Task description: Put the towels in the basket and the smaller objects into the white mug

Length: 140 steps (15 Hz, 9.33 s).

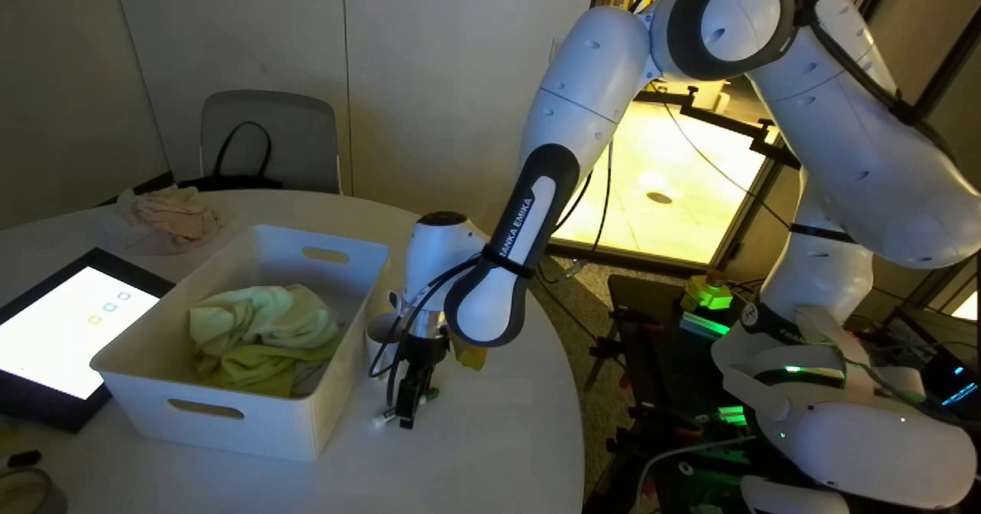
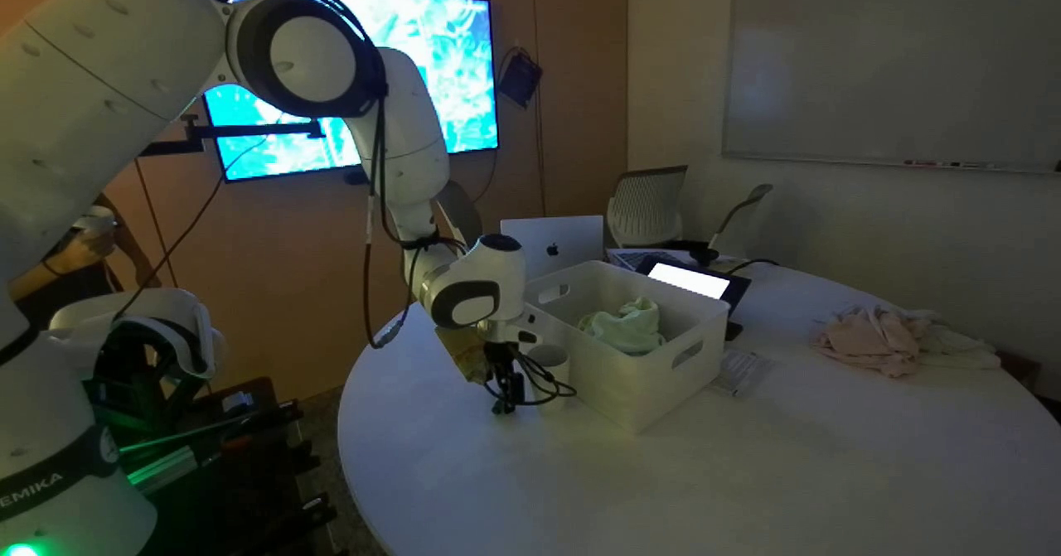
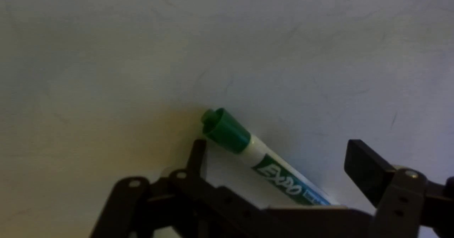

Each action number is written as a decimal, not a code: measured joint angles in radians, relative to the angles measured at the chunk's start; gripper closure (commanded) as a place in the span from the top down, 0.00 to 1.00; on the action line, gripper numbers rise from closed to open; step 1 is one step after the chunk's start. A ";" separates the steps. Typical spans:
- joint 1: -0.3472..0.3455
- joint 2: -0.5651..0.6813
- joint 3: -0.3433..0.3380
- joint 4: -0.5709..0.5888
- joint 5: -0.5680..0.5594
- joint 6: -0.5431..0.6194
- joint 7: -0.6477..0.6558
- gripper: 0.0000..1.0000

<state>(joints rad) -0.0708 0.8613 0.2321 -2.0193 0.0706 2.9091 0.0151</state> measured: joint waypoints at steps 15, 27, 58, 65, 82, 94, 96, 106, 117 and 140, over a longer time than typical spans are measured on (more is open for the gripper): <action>0.002 0.004 -0.005 0.003 0.000 -0.030 0.000 1.00; 0.034 0.014 -0.036 0.001 0.000 -0.045 0.000 0.88; 0.146 -0.087 -0.112 -0.075 -0.068 -0.096 -0.025 0.01; 0.148 -0.200 -0.167 -0.202 -0.118 -0.139 -0.044 0.01; 0.147 -0.305 -0.217 -0.275 -0.155 -0.158 -0.044 0.00; 0.100 -0.343 -0.228 -0.277 -0.007 -0.154 0.097 0.69; 0.081 -0.347 -0.230 -0.277 0.047 -0.156 0.135 0.84; 0.105 -0.353 -0.244 -0.249 0.240 -0.195 0.475 1.00; 0.212 -0.339 -0.193 -0.180 0.438 -0.231 0.957 1.00; 0.200 -0.242 -0.199 -0.218 0.603 -0.090 1.287 1.00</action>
<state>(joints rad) 0.1297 0.6195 0.0333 -2.2376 0.6738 2.8190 1.3017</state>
